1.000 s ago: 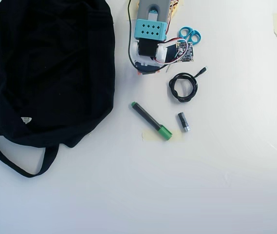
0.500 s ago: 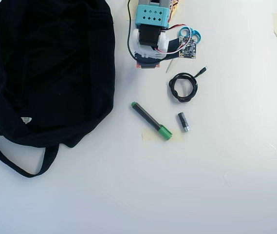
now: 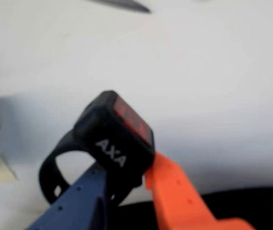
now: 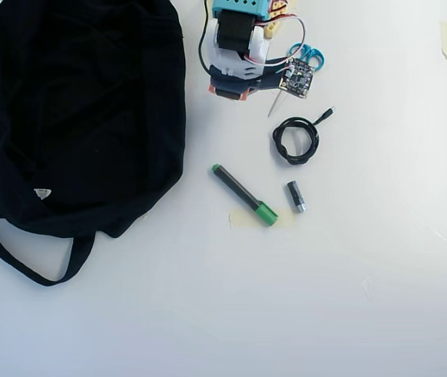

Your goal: Put the bike light into the black bag

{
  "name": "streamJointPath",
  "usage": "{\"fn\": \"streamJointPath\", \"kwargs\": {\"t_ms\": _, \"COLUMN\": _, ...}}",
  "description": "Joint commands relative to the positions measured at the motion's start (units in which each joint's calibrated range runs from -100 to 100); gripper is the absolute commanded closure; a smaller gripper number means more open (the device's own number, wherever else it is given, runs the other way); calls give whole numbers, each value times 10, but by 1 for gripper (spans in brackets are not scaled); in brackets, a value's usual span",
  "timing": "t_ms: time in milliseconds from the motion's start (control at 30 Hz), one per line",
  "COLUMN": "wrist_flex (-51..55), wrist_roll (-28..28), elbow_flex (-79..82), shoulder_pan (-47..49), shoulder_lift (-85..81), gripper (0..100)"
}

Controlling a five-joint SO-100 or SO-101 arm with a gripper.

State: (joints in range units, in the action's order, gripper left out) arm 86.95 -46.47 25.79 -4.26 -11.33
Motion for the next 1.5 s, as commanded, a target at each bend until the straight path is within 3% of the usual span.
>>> {"fn": "streamJointPath", "kwargs": {"t_ms": 0, "wrist_flex": 5, "wrist_roll": 15, "elbow_flex": -30, "shoulder_pan": -10, "shoulder_lift": -37, "gripper": 98}}
{"fn": "streamJointPath", "kwargs": {"t_ms": 600, "wrist_flex": 3, "wrist_roll": 60, "elbow_flex": -133, "shoulder_pan": -47, "shoulder_lift": -48, "gripper": 98}}
{"fn": "streamJointPath", "kwargs": {"t_ms": 867, "wrist_flex": -3, "wrist_roll": 170, "elbow_flex": -165, "shoulder_pan": -67, "shoulder_lift": -48, "gripper": 98}}
{"fn": "streamJointPath", "kwargs": {"t_ms": 1200, "wrist_flex": -4, "wrist_roll": 192, "elbow_flex": -195, "shoulder_pan": -123, "shoulder_lift": -42, "gripper": 98}}
{"fn": "streamJointPath", "kwargs": {"t_ms": 1467, "wrist_flex": -9, "wrist_roll": 279, "elbow_flex": -235, "shoulder_pan": -159, "shoulder_lift": -37, "gripper": 98}}
